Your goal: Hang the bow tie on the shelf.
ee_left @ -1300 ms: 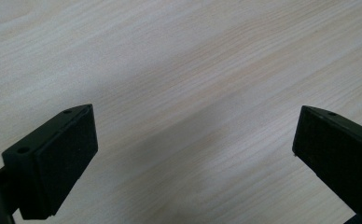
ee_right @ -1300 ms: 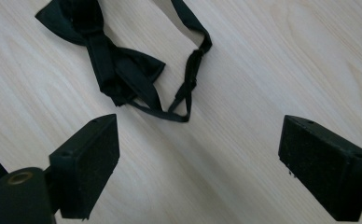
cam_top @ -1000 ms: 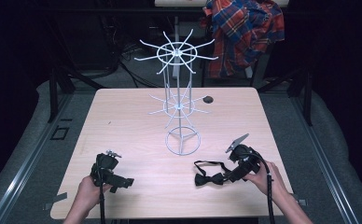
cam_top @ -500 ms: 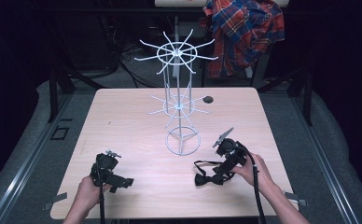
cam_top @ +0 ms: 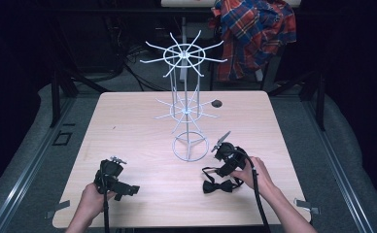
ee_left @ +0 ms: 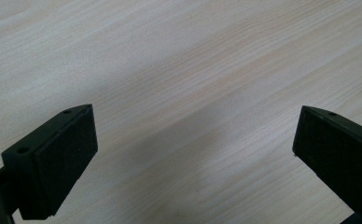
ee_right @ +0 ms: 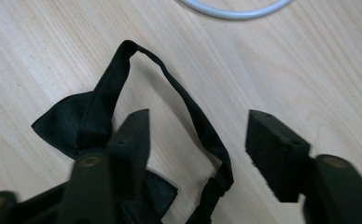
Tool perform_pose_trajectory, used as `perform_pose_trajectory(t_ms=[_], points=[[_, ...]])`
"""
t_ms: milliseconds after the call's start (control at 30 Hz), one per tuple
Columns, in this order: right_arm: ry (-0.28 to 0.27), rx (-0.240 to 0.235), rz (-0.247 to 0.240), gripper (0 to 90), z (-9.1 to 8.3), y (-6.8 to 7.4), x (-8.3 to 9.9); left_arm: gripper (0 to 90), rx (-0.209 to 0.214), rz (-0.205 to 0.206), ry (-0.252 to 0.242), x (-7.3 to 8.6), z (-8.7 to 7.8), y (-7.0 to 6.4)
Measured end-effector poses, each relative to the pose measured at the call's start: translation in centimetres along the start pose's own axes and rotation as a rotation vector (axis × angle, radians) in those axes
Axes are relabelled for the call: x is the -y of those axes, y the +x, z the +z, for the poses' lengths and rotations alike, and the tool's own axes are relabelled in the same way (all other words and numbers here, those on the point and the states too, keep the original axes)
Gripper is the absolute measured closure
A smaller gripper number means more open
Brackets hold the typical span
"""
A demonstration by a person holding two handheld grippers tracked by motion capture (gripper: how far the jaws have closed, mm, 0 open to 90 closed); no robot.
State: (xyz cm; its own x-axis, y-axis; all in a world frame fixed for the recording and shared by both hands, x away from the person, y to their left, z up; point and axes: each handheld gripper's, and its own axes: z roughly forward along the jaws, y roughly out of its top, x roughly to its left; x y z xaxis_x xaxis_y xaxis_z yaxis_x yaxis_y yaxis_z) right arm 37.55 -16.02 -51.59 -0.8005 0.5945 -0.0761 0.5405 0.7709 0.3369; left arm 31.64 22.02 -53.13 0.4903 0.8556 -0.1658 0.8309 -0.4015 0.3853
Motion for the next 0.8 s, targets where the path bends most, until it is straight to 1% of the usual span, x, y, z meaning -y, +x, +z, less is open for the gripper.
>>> perform_pose_trajectory(t_ms=[33,100,133,167,200,300,367,400,467,533,567,600,633,700,767,800], points=[[-0.005,-0.005,0.005,44.5,0.1,0.1,-0.1,0.0,0.0,0.0,0.0,0.0,0.0,0.0],[0.004,0.006,-0.023,48.0,0.4,0.3,-0.4,0.0,0.0,0.0,0.001,0.0,0.0,0.0],[0.005,0.003,-0.024,48.9,0.6,0.5,-0.6,0.0,0.0,0.0,0.002,0.0,0.0,0.0],[0.011,0.009,-0.037,50.2,0.7,0.7,-0.8,0.0,-0.002,0.0,-0.001,0.0,0.0,0.0],[0.011,0.004,-0.045,50.5,0.9,0.8,-0.9,0.0,-0.001,0.0,-0.001,0.0,0.0,0.0],[0.009,-0.002,-0.052,53.4,1.5,1.2,-1.3,0.0,0.002,0.0,0.0,0.0,0.0,0.0],[0.014,0.0,-0.055,58.2,1.8,1.3,-1.4,0.0,0.001,0.0,-0.003,0.0,-0.1,0.1],[0.022,0.013,-0.062,59.7,2.1,1.5,-1.6,0.0,0.001,0.001,-0.001,0.0,-0.1,0.1],[0.019,0.005,-0.062,60.3,2.3,1.5,-1.6,0.0,0.001,-0.002,-0.001,0.0,-0.1,0.1],[0.021,0.011,-0.06,60.4,2.6,1.7,-1.7,0.0,0.0,-0.002,-0.002,0.0,-0.1,0.1],[0.019,0.007,-0.055,61.7,2.7,1.7,-1.8,0.0,0.001,0.005,0.001,0.0,-0.1,0.1],[0.015,0.007,-0.051,62.0,2.7,1.7,-1.8,0.0,0.001,0.003,-0.001,0.0,-0.1,0.1],[0.011,-0.005,-0.05,62.7,2.8,1.7,-1.9,0.0,-0.001,0.003,-0.001,0.0,-0.1,0.1],[0.02,-0.001,-0.047,65.4,3.0,1.6,-1.9,0.0,0.0,0.006,0.002,0.0,-0.2,0.1],[0.015,-0.004,-0.038,70.8,3.2,1.5,-1.9,0.0,-0.001,0.005,-0.001,0.1,-0.2,0.1],[0.021,-0.003,-0.039,72.4,3.3,1.5,-1.9,0.0,0.001,0.004,-0.001,0.1,-0.2,0.0]])
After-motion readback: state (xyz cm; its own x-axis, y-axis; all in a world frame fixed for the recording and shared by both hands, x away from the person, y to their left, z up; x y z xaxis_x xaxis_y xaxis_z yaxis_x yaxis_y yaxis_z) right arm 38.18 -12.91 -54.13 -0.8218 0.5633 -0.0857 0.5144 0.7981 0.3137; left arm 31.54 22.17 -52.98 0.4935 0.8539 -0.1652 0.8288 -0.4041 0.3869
